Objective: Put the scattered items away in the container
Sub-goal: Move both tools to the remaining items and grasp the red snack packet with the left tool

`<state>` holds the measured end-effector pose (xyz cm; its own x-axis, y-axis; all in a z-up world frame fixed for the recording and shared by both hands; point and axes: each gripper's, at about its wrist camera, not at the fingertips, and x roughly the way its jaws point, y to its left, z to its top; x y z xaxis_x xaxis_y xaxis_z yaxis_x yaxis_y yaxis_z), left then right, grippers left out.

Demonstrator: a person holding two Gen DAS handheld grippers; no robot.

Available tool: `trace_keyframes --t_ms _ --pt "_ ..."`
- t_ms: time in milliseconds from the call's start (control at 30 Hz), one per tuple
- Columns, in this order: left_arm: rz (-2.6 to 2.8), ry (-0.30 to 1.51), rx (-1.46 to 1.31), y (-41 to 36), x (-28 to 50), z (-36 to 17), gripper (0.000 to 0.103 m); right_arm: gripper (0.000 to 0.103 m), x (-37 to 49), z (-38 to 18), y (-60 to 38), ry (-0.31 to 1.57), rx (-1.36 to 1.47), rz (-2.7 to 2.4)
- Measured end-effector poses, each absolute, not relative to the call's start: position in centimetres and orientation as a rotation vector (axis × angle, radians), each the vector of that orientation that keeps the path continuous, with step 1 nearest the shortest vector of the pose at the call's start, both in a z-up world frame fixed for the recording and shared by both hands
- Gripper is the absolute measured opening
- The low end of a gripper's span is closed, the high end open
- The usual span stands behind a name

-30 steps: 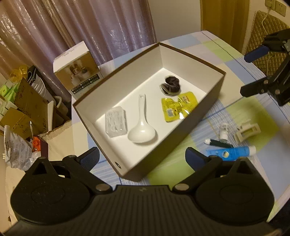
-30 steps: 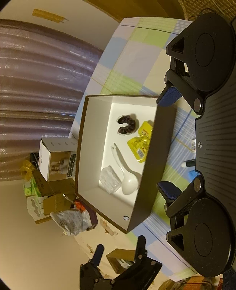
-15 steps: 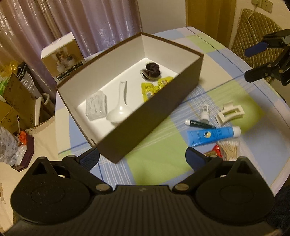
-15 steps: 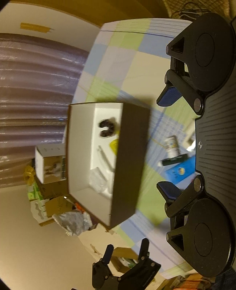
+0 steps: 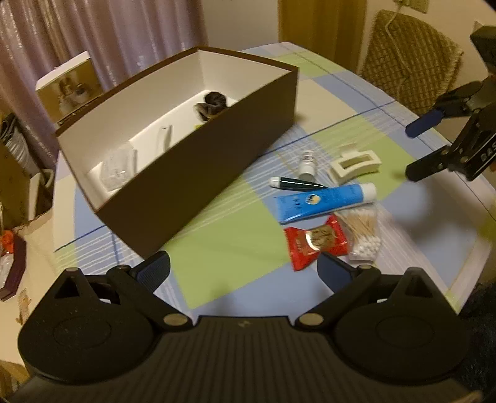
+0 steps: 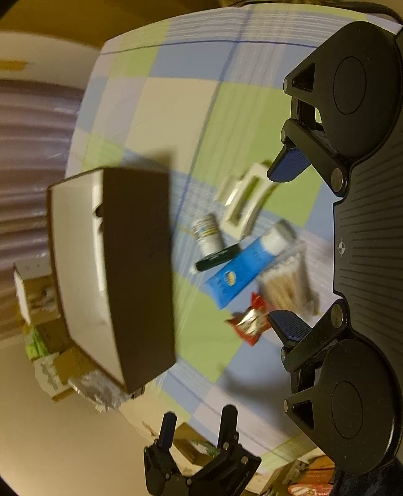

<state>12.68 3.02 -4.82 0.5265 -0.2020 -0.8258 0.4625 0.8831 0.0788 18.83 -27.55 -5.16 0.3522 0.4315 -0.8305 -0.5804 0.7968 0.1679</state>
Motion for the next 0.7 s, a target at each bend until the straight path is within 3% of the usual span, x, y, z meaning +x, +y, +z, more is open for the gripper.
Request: trace_keyframes --t_ms 333,533,700 --pt "-0.523 0.956 0.391 1.3 12.0 -8.3 0.093 0.095 18.0 -7.7 -30.0 1.112 -0.098 0.551" --pt "-0.667 0.923 0.55 -0.8 12.3 -10.2 0.077 0.095 17.8 -8.4 -31.3 1.137 -0.074 0.486" --pt "-0.789 0.857 0.719 -2.8 13.0 -11.3 0.076 0.095 17.3 -8.8 -32.7 1.155 -0.042 0.42"
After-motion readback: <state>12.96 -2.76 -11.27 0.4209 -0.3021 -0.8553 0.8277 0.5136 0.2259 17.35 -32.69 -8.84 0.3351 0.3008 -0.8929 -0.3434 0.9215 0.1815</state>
